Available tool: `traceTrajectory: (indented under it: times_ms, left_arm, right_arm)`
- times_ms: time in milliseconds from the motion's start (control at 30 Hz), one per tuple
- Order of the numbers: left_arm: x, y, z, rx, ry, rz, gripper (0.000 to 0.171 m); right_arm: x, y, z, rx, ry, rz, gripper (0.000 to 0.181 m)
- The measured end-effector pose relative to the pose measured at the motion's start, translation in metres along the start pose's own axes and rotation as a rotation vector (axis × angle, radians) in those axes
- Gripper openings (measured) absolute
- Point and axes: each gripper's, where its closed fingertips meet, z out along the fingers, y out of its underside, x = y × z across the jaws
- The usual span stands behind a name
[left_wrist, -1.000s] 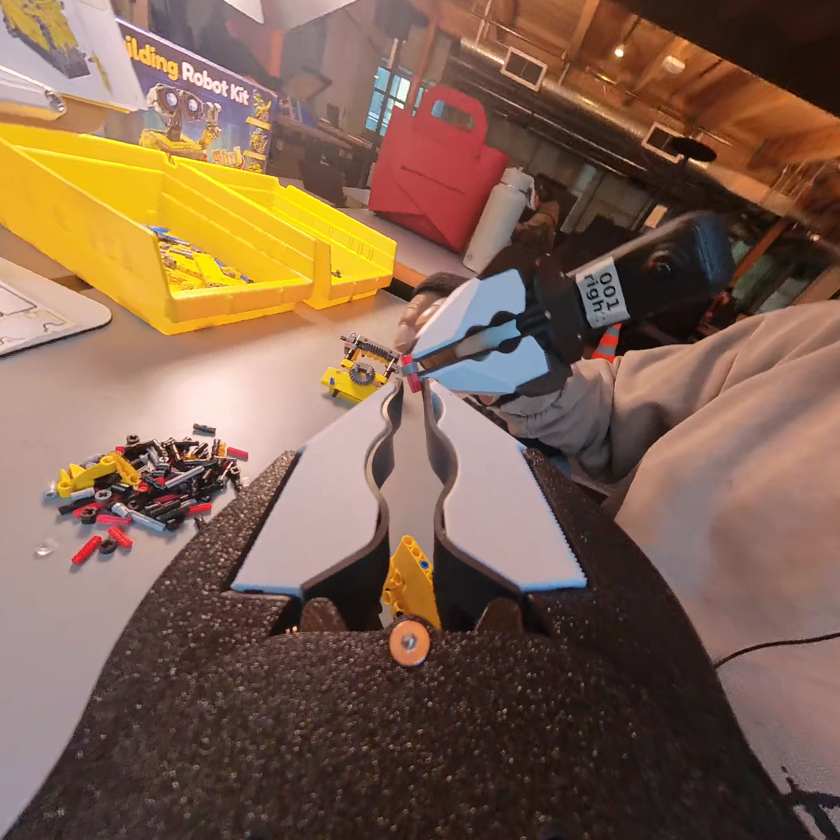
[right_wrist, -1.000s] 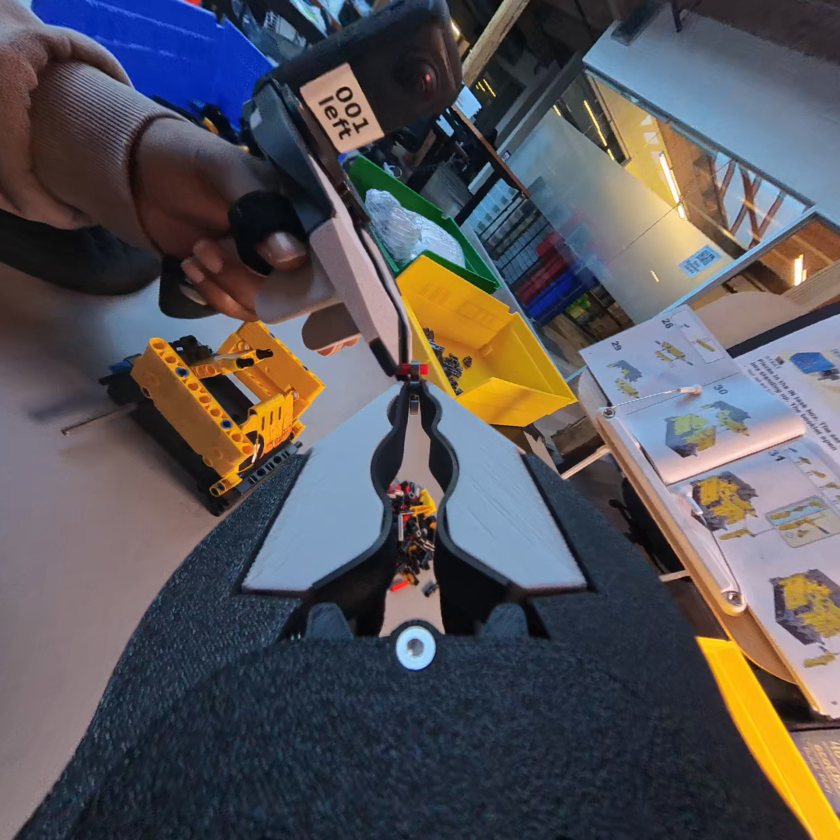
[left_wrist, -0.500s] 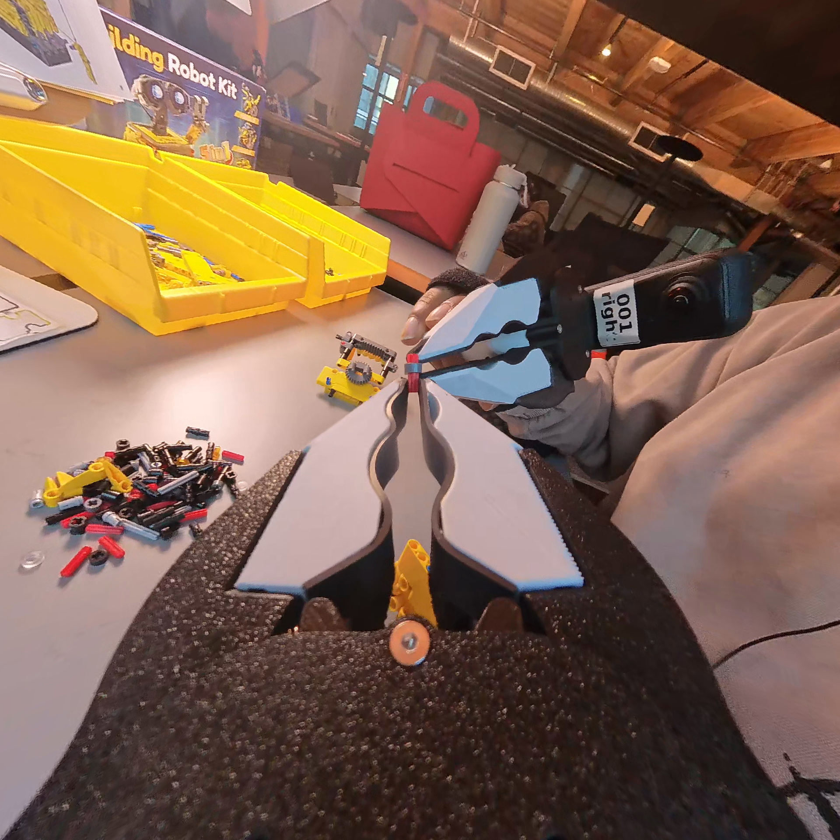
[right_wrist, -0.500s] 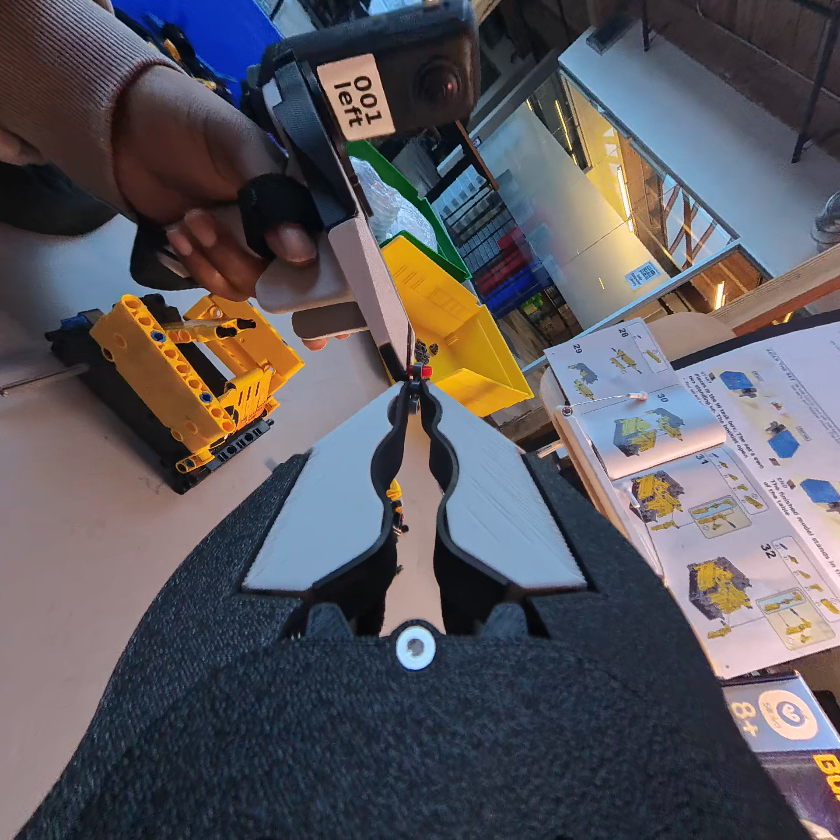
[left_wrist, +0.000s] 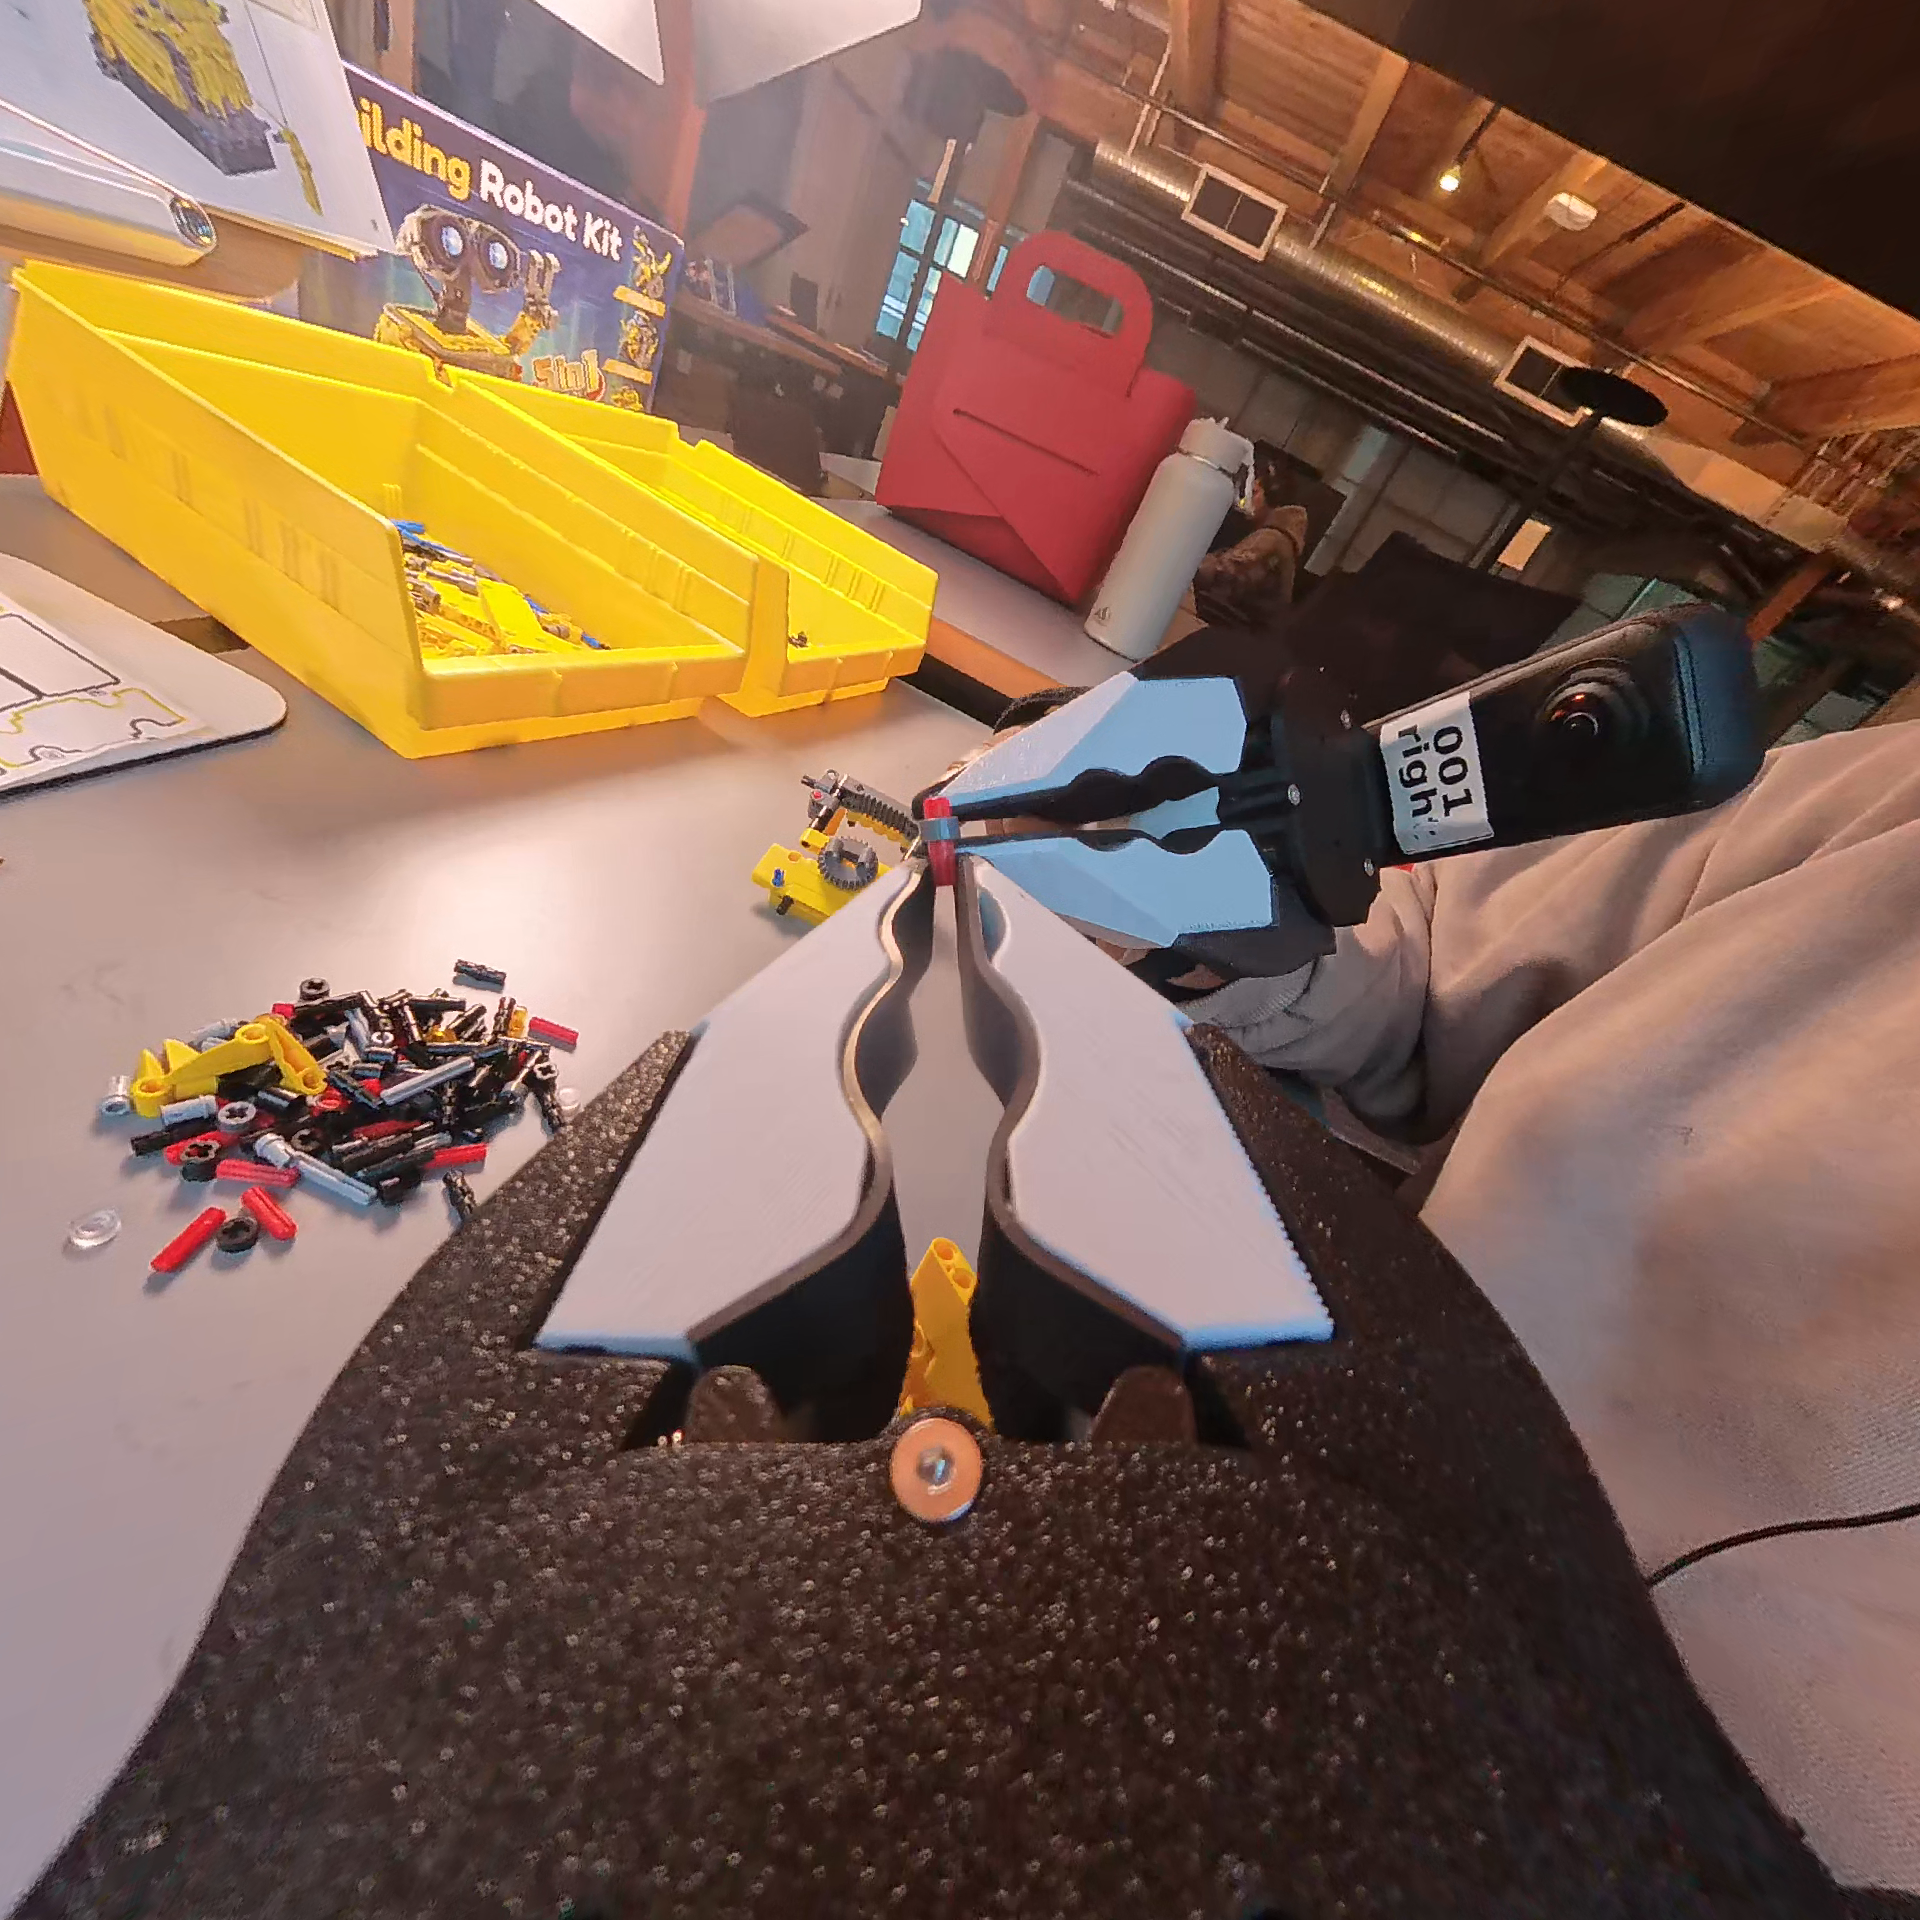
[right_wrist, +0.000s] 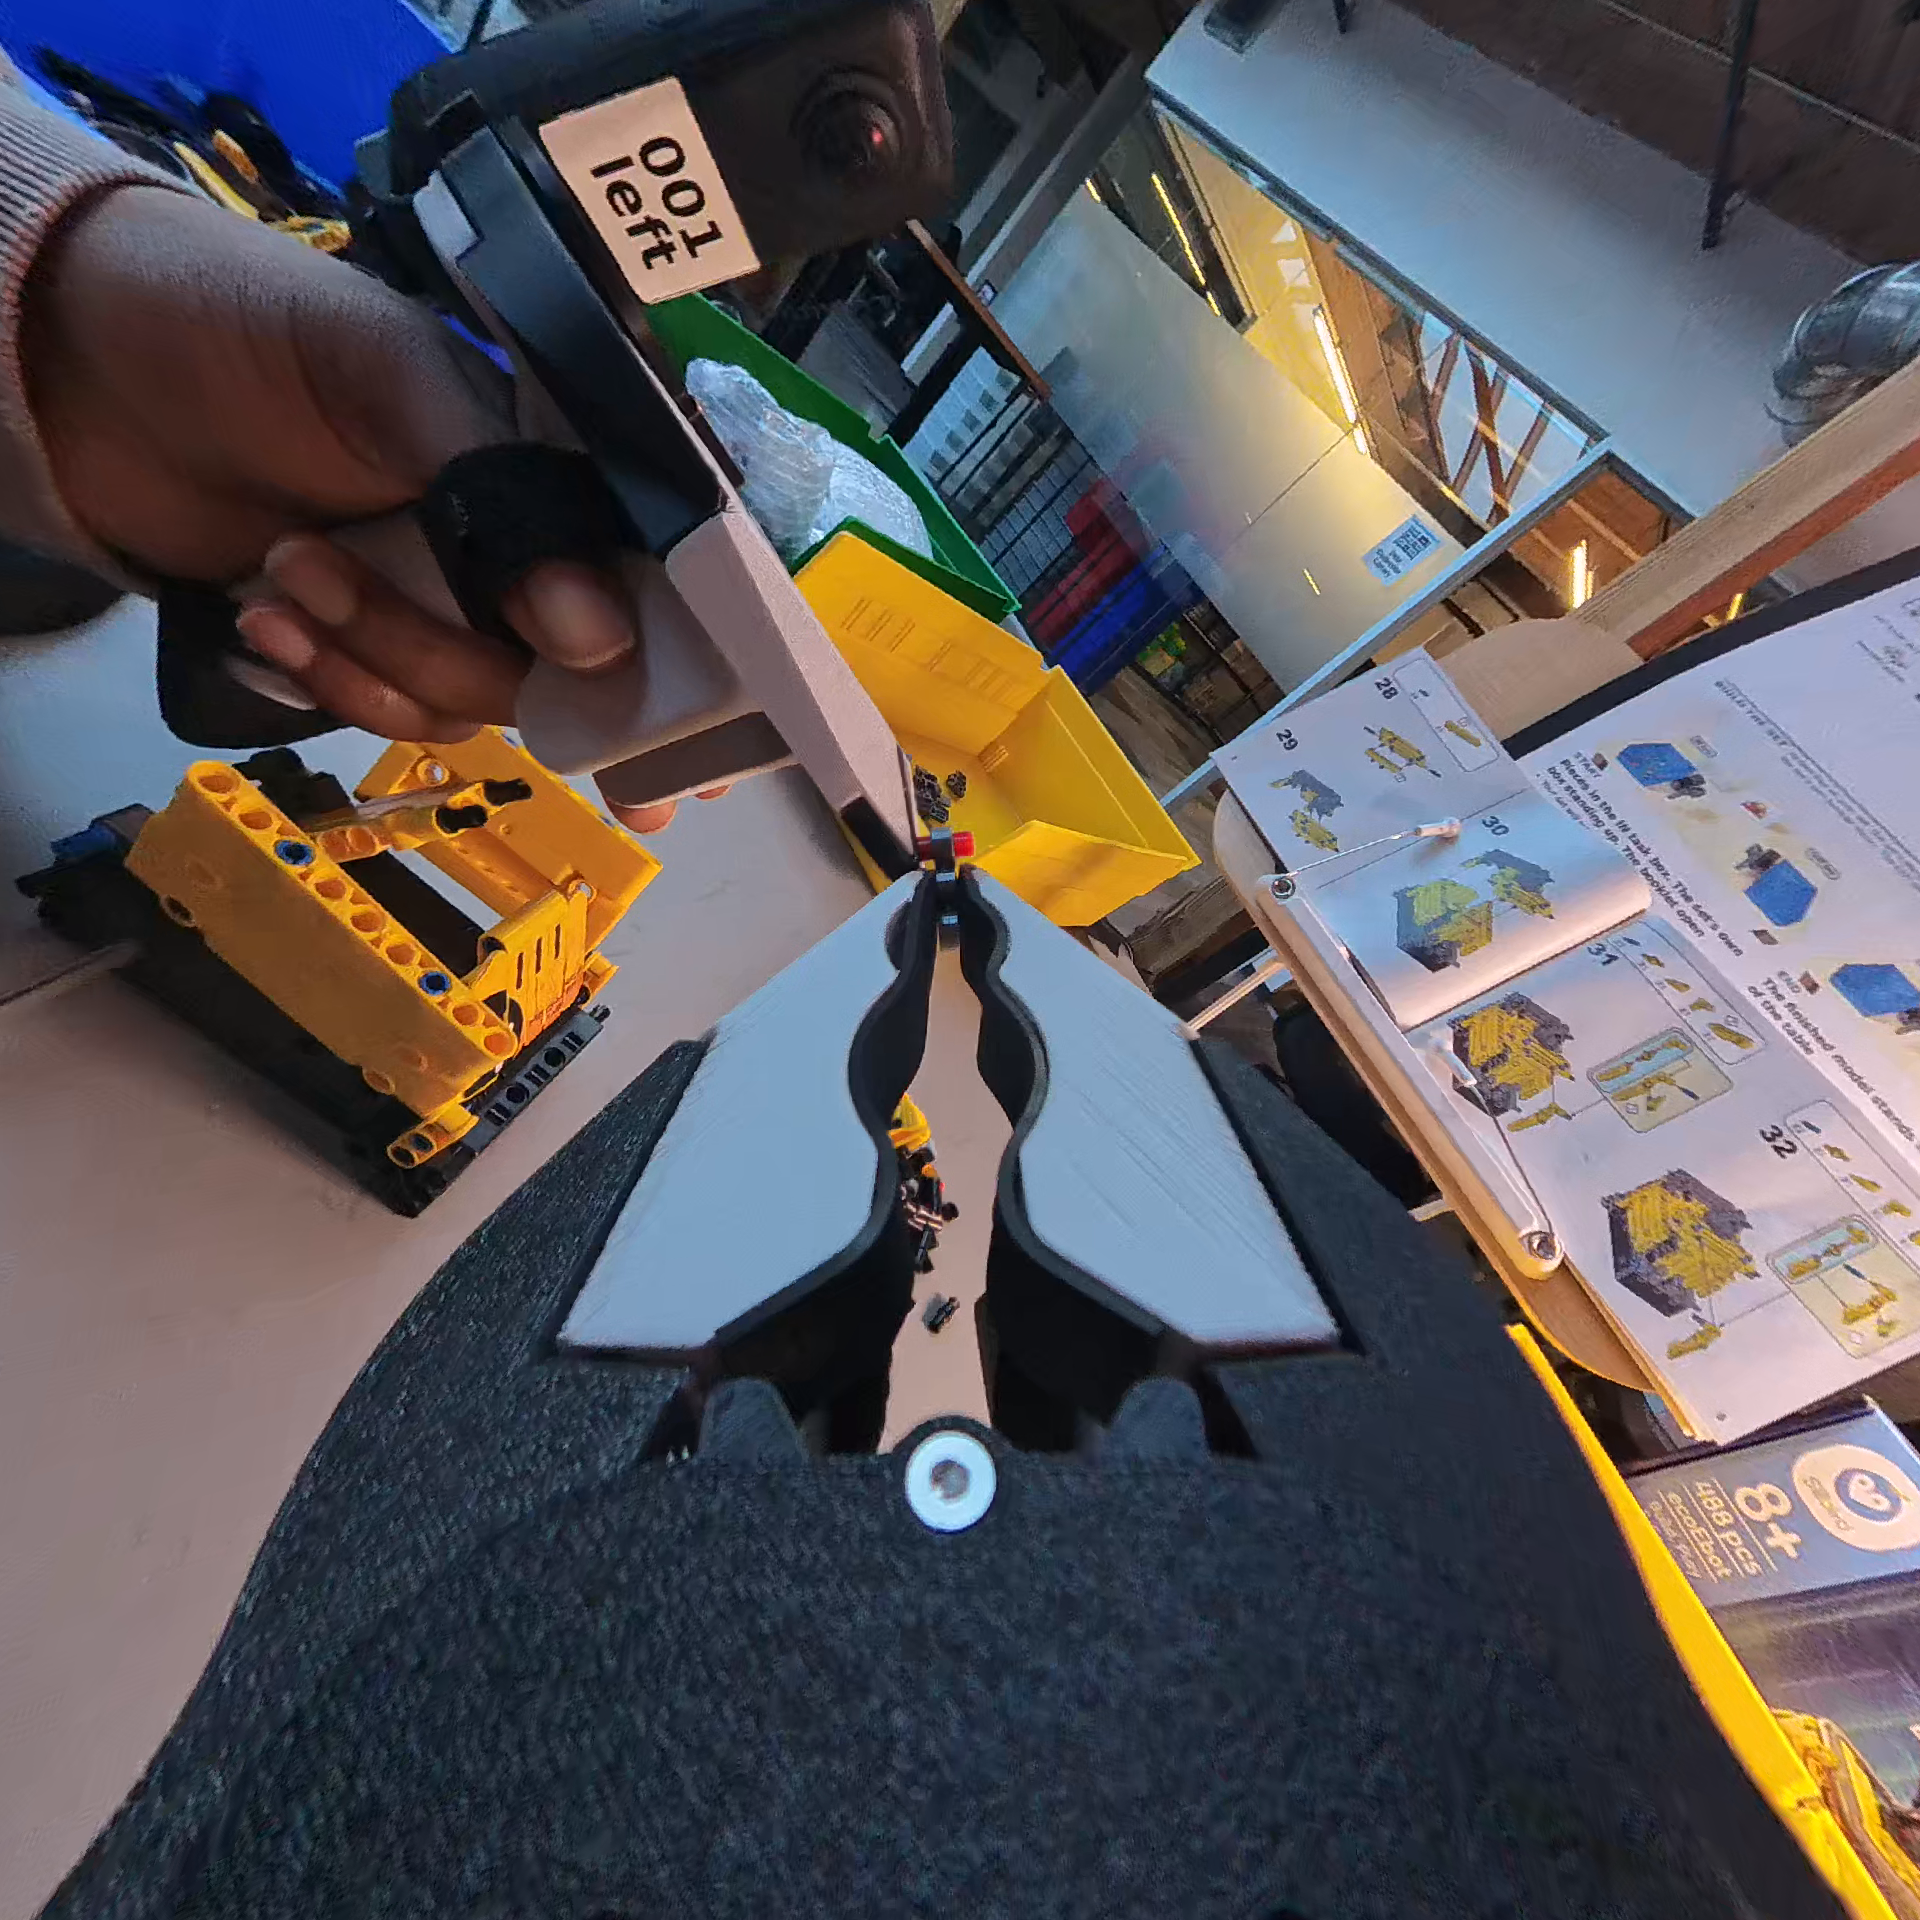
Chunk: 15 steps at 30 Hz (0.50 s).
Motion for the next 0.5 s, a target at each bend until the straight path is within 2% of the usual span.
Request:
traceTrajectory:
  times_ms: [233,300,333,367,400,433,500]
  left_arm:
    - [0.001,-0.01,-0.001,0.028,-0.029,0.039,0.003]
    - [0.009,0.015,0.003,-0.06,-0.006,0.062,0.002]
    - [0.008,0.027,0.002,-0.073,-0.026,0.07,0.003]
    - [0.003,0.025,-0.004,-0.052,-0.056,0.095,0.003]
    - [-0.004,0.016,-0.011,-0.037,-0.086,0.122,0.003]
    - [-0.008,0.004,-0.016,-0.022,-0.096,0.14,0.003]
    - [-0.008,-0.013,-0.018,0.004,-0.094,0.173,0.003]
  right_arm:
    - [0.011,-0.006,0.003,0.028,0.017,0.106,0.002]
    - [0.07,0.012,-0.008,-0.015,0.228,0.186,0.0]
    - [0.094,0.018,-0.017,0.004,0.222,0.309,0.001]
    - [0.096,0.015,-0.021,0.007,0.198,0.279,0.001]
    - [0.077,0.009,-0.019,0.0,0.146,0.187,0.001]
    - [0.053,0.007,-0.014,0.0,0.069,0.175,0.001]
    - [0.031,0.02,-0.005,-0.006,-0.015,0.268,0.002]
